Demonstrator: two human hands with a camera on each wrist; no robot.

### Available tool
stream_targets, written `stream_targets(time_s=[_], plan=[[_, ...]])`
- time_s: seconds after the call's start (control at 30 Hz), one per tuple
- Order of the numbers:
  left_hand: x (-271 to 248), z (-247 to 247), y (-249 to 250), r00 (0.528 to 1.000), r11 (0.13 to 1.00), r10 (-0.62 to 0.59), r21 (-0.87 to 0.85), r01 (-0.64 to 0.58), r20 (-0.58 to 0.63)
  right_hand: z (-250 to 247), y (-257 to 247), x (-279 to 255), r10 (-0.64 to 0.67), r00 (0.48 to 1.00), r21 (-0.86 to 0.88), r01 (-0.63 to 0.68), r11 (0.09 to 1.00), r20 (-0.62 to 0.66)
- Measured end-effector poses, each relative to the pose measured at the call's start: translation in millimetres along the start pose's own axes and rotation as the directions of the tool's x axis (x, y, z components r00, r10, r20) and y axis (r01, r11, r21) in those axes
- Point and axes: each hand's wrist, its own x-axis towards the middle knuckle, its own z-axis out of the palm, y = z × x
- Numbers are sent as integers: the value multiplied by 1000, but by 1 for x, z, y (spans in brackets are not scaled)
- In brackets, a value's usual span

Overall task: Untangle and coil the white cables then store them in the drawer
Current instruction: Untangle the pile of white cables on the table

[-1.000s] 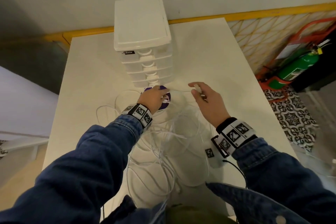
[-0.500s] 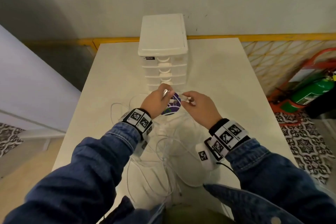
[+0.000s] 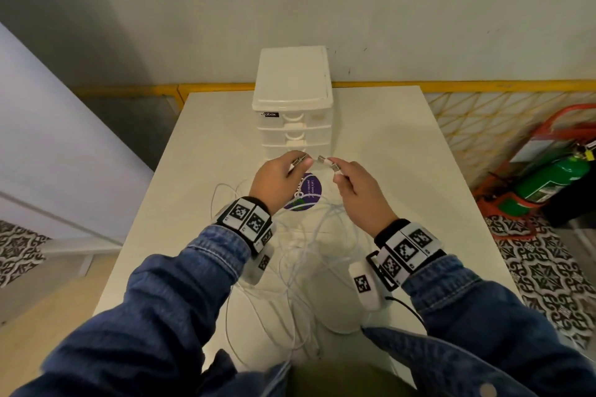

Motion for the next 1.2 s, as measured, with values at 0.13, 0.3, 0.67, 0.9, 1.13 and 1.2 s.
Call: stream_targets(time_s=[0.13,0.3,0.67,0.9,1.13,1.2], plan=[[4,-3,5,981,988,150,64,-143,-125,-2,-1,2,73,992,137,-59,989,-100],[11,-16,28,992,981,27,-186,-50,-123,-5,-10,4,95,983,246,-55,968,-156],[8,-11,59,999,811,-52,-582,47,9,-7,-38,8,204,954,490,-74,869,-218],[3,-11,65,990,746,-31,-656,114,138,-4,-40,9,218,950,522,-73,850,-223],[-2,-9,65,991,750,-80,-648,129,106,4,-33,10,136,974,481,-31,876,-184],[-1,-12,61,994,778,-95,-619,108,54,8,-32,11,67,987,443,4,897,-145]])
